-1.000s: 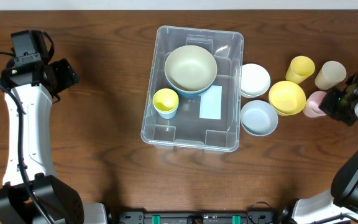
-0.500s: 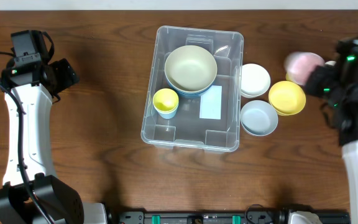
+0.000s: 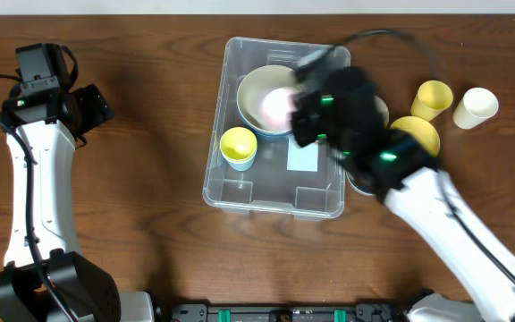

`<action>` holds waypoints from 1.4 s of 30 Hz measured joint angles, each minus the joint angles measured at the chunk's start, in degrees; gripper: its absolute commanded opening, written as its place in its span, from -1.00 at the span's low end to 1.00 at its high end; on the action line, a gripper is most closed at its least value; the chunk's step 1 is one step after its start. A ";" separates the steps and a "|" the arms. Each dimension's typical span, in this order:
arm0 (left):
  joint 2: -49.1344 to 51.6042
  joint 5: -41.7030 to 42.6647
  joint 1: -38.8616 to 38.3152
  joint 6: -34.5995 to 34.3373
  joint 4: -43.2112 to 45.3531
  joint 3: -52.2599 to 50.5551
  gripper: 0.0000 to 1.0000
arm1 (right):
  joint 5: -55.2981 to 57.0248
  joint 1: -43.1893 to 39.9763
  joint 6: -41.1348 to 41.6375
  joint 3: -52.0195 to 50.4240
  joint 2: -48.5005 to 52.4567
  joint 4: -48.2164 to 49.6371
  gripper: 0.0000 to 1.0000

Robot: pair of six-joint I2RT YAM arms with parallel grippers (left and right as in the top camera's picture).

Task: Pack container
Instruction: 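Carry the pink cup over the container and drop it onto the yellow cup, then withdraw the right gripper to the right edge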

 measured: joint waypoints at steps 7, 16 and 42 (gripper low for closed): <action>-0.02 -0.02 0.00 0.00 0.00 0.00 0.96 | 1.11 4.00 -0.81 -0.04 8.15 0.07 -0.98; -0.02 -0.02 0.00 0.00 0.00 0.00 0.96 | 1.40 5.92 -1.16 -0.04 9.03 0.46 -0.98; 0.00 0.00 0.00 0.00 0.00 0.00 0.96 | 11.82 -2.32 -0.11 0.57 3.13 -7.48 -0.04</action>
